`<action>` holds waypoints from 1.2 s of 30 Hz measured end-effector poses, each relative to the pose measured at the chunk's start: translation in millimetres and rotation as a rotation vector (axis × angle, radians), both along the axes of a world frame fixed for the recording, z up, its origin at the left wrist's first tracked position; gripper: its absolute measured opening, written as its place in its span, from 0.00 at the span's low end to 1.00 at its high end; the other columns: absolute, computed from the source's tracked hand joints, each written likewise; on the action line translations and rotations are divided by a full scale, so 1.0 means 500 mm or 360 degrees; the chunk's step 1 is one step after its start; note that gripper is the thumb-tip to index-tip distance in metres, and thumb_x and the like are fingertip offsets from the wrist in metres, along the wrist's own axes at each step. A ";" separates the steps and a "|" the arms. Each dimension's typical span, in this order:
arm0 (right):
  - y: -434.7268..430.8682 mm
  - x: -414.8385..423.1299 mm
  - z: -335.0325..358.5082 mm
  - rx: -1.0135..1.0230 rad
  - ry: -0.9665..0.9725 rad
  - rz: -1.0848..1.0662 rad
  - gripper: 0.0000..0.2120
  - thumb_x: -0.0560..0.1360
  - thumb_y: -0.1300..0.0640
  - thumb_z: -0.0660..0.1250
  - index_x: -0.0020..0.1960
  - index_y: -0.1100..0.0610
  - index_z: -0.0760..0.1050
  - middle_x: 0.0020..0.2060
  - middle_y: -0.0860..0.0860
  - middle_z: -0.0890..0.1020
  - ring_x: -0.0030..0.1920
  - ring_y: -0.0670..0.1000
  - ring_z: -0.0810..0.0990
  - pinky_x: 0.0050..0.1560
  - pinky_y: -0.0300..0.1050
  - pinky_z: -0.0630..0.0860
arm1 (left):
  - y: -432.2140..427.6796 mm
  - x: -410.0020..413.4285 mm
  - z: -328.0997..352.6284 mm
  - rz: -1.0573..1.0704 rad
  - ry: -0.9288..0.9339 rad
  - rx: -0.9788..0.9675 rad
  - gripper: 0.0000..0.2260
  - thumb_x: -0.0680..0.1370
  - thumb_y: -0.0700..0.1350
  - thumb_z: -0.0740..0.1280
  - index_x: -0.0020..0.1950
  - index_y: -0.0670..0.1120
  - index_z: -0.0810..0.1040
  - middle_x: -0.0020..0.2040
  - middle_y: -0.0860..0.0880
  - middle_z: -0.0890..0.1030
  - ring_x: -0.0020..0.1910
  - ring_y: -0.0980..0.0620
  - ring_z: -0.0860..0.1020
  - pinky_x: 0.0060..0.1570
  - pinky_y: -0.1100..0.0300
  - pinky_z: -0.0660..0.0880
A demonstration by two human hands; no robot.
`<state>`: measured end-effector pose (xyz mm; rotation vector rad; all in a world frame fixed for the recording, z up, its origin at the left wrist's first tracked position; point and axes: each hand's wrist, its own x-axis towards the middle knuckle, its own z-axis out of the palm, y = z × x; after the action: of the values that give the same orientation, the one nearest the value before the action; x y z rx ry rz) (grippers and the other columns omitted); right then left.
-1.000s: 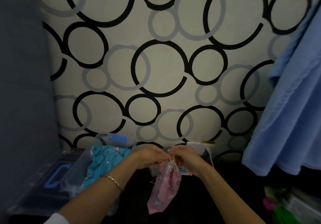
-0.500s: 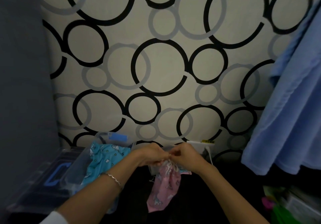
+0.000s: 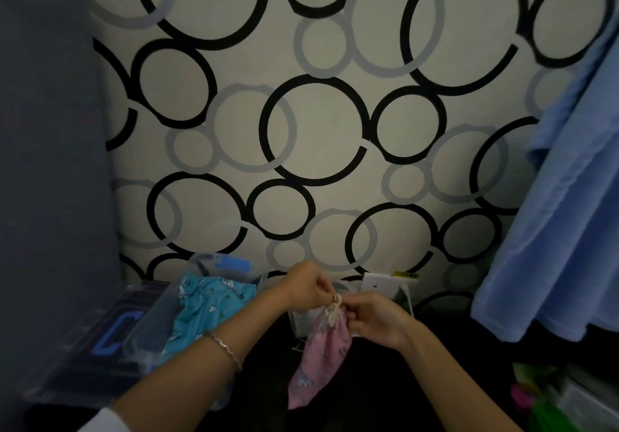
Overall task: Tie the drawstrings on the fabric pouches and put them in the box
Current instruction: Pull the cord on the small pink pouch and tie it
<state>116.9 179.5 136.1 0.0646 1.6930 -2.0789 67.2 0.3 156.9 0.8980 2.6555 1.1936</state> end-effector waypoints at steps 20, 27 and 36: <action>-0.009 0.027 0.056 0.1149 0.0969 -0.0181 0.11 0.75 0.58 0.71 0.35 0.50 0.84 0.27 0.44 0.80 0.30 0.40 0.73 0.35 0.35 0.70 | -0.006 0.003 0.003 0.0008 -0.0378 0.0195 0.11 0.78 0.39 0.65 0.49 0.31 0.79 0.38 0.41 0.78 0.34 0.52 0.75 0.33 0.67 0.72; -0.014 0.043 0.055 0.0541 0.0441 -0.0179 0.13 0.79 0.64 0.63 0.38 0.58 0.79 0.29 0.50 0.78 0.29 0.43 0.75 0.29 0.33 0.70 | -0.011 0.011 0.002 -0.0050 -0.0248 0.0168 0.05 0.76 0.41 0.69 0.48 0.42 0.84 0.40 0.44 0.83 0.37 0.53 0.78 0.38 0.62 0.77; -0.012 0.042 0.026 0.0530 0.0412 -0.0123 0.11 0.79 0.59 0.63 0.39 0.56 0.77 0.29 0.48 0.72 0.30 0.44 0.67 0.32 0.35 0.64 | -0.006 0.016 0.005 -0.0056 -0.0068 0.0075 0.05 0.76 0.43 0.70 0.49 0.45 0.84 0.44 0.45 0.85 0.43 0.48 0.82 0.43 0.59 0.80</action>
<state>137.9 173.3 149.0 -0.0373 2.2141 -1.9027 75.2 -2.9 159.2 0.9119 2.5780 1.2578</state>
